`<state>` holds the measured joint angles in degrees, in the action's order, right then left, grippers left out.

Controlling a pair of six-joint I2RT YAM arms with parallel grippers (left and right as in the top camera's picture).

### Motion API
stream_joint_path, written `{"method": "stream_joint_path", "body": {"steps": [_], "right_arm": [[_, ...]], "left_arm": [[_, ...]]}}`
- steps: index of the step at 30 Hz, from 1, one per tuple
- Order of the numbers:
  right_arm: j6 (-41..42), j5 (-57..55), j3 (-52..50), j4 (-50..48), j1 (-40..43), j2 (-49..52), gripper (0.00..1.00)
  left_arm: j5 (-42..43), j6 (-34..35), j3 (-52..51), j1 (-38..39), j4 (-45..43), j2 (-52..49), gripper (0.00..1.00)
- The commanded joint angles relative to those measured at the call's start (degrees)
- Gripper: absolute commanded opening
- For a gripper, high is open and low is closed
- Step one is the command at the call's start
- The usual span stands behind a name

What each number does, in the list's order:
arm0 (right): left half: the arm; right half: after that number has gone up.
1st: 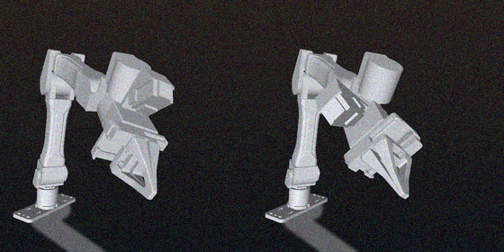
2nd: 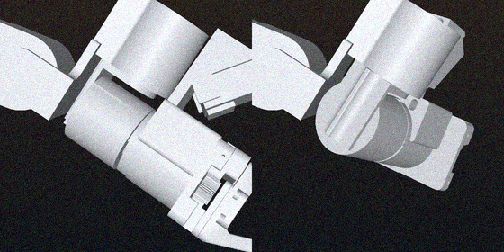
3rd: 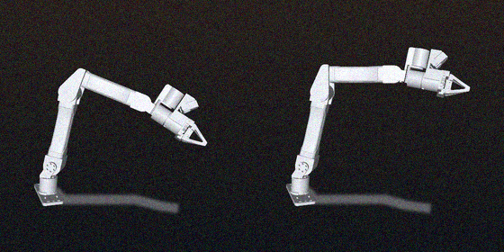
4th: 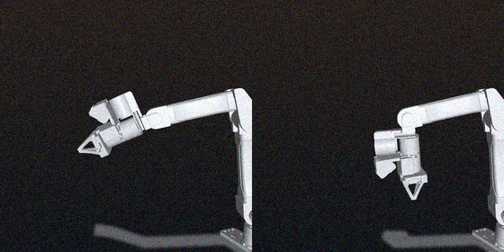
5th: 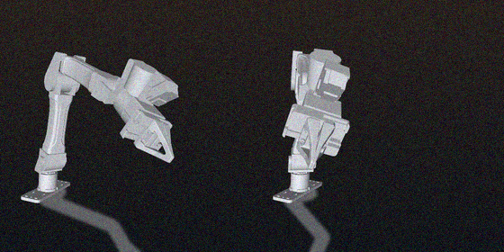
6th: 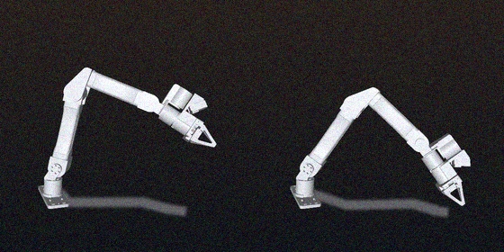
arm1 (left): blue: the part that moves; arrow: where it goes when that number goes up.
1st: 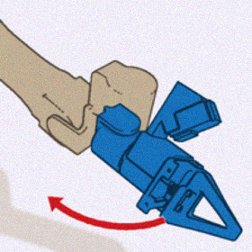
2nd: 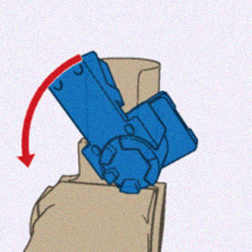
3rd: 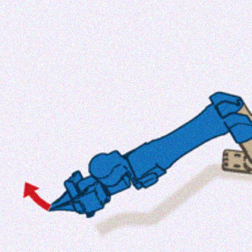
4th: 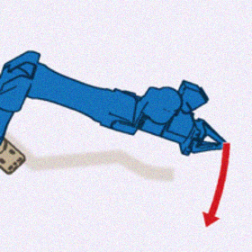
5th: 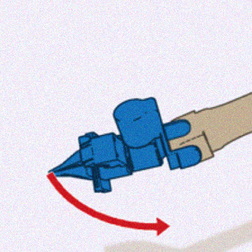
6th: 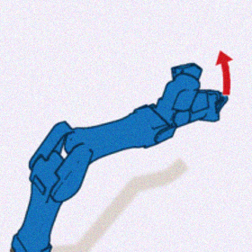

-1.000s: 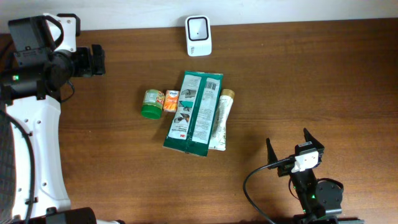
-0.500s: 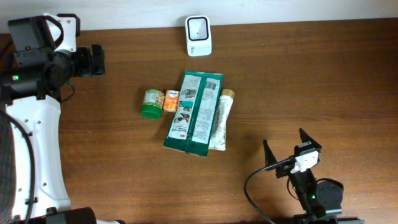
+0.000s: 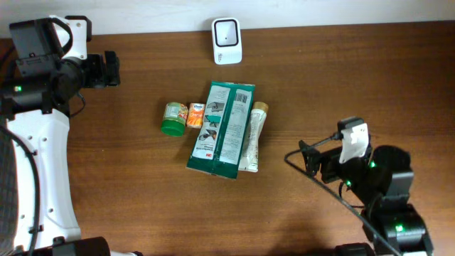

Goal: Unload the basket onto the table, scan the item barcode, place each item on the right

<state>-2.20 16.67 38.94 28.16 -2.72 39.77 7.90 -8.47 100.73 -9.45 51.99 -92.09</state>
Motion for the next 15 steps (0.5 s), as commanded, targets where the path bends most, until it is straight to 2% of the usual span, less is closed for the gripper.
{"method": "stream_joint_path", "body": {"steps": [1, 5, 15], "right_arm": [[-0.50, 0.94, 8.85, 6.47, -0.26, 4.83, 0.98], [-0.50, 5.25, 21.35, 18.34, -0.26, 13.62, 0.98], [-0.50, 13.11, 22.58, 17.33, -0.26, 22.23, 0.98]], "left_arm": [[-0.22, 0.17, 0.68, -0.20, -0.09, 0.17, 0.99], [-0.22, 0.17, 0.68, -0.20, -0.09, 0.17, 0.99], [-0.22, 0.17, 0.68, -0.20, -0.09, 0.17, 0.99]]}}
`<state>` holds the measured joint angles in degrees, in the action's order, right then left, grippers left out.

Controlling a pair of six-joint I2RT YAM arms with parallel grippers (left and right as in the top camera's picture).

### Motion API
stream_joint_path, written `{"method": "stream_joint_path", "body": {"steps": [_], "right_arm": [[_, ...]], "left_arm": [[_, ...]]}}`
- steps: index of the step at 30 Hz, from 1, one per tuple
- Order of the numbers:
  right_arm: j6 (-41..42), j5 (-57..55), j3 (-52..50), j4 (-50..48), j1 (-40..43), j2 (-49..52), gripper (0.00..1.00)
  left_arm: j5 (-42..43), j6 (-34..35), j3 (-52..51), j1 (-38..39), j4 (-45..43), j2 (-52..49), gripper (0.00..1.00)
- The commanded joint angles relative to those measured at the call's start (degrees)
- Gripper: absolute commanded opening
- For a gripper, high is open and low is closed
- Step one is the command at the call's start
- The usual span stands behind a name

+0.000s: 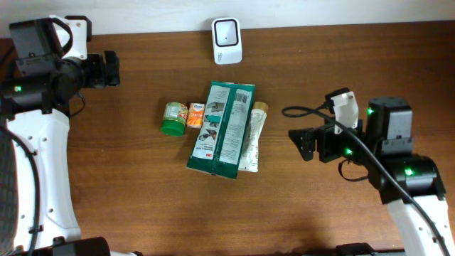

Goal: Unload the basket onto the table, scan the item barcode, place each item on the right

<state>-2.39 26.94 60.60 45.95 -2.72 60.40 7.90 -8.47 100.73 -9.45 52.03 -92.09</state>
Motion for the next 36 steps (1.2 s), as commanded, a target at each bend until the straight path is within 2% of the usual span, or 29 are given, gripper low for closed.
{"method": "stream_joint_path", "body": {"steps": [1, 6, 8, 15, 22, 24, 26, 28, 33, 36], "right_arm": [[-0.28, 2.84, 0.92, -0.48, -0.26, 2.62, 0.97], [-0.07, 2.84, 0.94, -0.52, -0.26, 5.57, 0.92], [2.60, 1.46, 1.79, -0.55, -0.26, 5.57, 0.89], [4.85, -5.16, 10.64, 6.60, -0.26, 7.67, 0.85], [5.11, -5.16, 11.02, 4.63, -0.26, 9.14, 0.83], [9.40, -7.63, 12.24, 4.46, -0.22, 10.21, 0.81], [10.45, -6.62, 17.31, 7.30, -0.28, 15.26, 0.81], [10.47, 1.49, 20.87, 7.87, -0.33, 23.23, 0.77], [11.08, 7.58, 20.96, 7.15, -1.07, 34.93, 0.69], [10.82, 7.28, 20.96, 5.64, -2.62, 36.30, 0.69]], "left_arm": [[-0.22, 0.17, 0.68, -0.20, -0.13, 0.17, 0.99], [-0.22, 0.17, 0.68, -0.20, -0.11, 0.17, 0.99], [-0.22, 0.17, 0.68, -0.20, -0.13, 0.17, 0.99], [-0.22, 0.17, 0.68, -0.20, -0.11, 0.17, 0.99], [-0.22, 0.17, 0.68, -0.20, -0.11, 0.17, 0.99], [-0.22, 0.17, 0.68, -0.20, -0.11, 0.17, 0.99], [-0.22, 0.17, 0.68, -0.20, -0.13, 0.17, 0.99], [-0.22, 0.17, 0.68, -0.20, -0.13, 0.17, 0.99], [-0.22, 0.17, 0.68, -0.20, -0.11, 0.17, 0.99], [-0.22, 0.17, 0.68, -0.20, -0.11, 0.17, 0.99]]}}
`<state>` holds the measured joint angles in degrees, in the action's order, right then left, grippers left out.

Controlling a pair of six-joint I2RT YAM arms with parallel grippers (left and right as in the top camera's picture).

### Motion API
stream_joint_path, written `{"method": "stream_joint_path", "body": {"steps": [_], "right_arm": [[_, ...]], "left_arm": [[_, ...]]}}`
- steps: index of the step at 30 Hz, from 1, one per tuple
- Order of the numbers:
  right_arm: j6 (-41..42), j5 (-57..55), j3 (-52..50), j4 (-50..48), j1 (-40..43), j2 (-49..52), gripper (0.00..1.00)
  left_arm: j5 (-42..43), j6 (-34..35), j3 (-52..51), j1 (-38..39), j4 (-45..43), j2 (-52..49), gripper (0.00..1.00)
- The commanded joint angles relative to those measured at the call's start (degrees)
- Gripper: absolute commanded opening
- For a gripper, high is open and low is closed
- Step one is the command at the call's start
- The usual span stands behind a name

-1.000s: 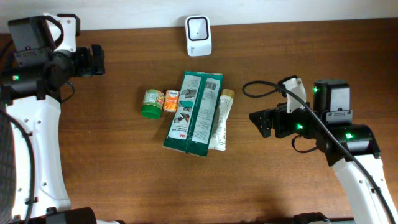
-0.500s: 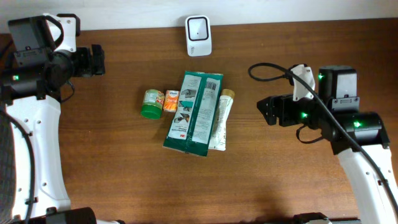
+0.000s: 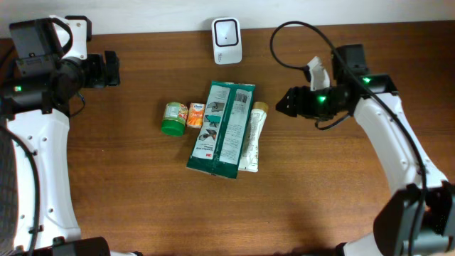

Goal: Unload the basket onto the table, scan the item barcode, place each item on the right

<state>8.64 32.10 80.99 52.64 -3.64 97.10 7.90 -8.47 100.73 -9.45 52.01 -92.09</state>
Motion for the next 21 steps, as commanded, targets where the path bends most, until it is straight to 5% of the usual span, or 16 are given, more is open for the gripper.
{"method": "stream_joint_path", "body": {"steps": [1, 21], "right_arm": [[-0.22, 2.10, 0.63, -1.70, -2.05, -0.52, 0.69], [-0.83, 1.79, 1.16, -4.83, -2.38, -0.59, 0.68]], "left_arm": [[-0.22, 0.17, 0.68, -0.20, -0.09, 0.17, 0.99], [-0.22, 0.17, 0.68, -0.20, -0.11, 0.17, 0.99]]}}
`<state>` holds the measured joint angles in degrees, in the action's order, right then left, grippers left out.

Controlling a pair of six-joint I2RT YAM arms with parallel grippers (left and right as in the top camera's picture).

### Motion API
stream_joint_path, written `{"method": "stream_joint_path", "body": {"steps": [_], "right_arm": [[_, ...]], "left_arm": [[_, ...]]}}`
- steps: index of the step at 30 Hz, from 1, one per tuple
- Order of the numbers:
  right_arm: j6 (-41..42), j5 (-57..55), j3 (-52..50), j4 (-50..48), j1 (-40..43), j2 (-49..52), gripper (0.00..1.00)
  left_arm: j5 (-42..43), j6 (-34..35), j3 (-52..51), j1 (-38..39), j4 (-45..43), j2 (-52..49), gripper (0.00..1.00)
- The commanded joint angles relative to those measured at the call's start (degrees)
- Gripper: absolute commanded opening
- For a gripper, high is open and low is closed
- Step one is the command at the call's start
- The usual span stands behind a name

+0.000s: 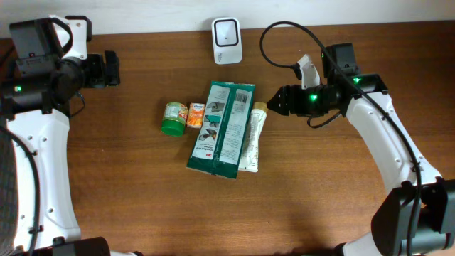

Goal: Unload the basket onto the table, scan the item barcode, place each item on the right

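Observation:
A white barcode scanner (227, 31) stands at the table's far edge. In the middle lie a green flat packet (222, 129), a white tube with a tan cap (252, 136) beside it on the right, a small orange packet (195, 115) and a green-lidded jar (172, 118) on the left. My right gripper (272, 105) hovers just right of the tube's cap; its jaw state is hidden by the arm's dark body. My left gripper (112, 68) rests at the far left, away from the items, jaws unclear.
The wooden table (142, 199) ends at a white wall behind the scanner. A black cable (274, 32) loops above the right arm. The left arm's white body (43, 171) runs down the left side.
The right gripper has shifted a little further left, from right of the items to nearly touching the tube's cap. The left arm and all items are unchanged.
The right arm began folded low at the near right of the table. It then stood further up and left, then was stretched out level with the items, and now its gripper is at the tube's cap. The left arm stayed still.

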<state>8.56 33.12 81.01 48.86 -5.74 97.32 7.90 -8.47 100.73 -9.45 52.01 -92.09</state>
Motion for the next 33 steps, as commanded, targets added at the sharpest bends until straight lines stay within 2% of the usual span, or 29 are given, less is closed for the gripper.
{"method": "stream_joint_path", "body": {"steps": [1, 5, 10, 15, 23, 33], "right_arm": [[-0.72, 0.76, 2.56, -1.03, -0.17, -0.81, 0.66], [0.70, 0.74, 8.70, 1.49, -0.26, -0.83, 0.65], [9.01, 0.81, 3.58, 1.07, -5.07, 1.99, 0.63], [16.92, -0.81, -0.42, -4.61, -12.41, 8.11, 0.61], [18.97, -2.29, -0.57, -5.68, -15.41, 12.44, 0.61], [18.97, -3.82, -1.33, -6.23, -16.50, 12.79, 0.61]], "left_arm": [[-0.22, 0.17, 0.68, -0.20, -0.11, 0.17, 0.99], [-0.22, 0.17, 0.68, -0.20, -0.09, 0.17, 0.99], [-0.22, 0.17, 0.68, -0.20, -0.11, 0.17, 0.99], [-0.22, 0.17, 0.68, -0.20, -0.11, 0.17, 0.99], [-0.22, 0.17, 0.68, -0.20, -0.11, 0.17, 0.99], [-0.22, 0.17, 0.68, -0.20, -0.09, 0.17, 0.99]]}}
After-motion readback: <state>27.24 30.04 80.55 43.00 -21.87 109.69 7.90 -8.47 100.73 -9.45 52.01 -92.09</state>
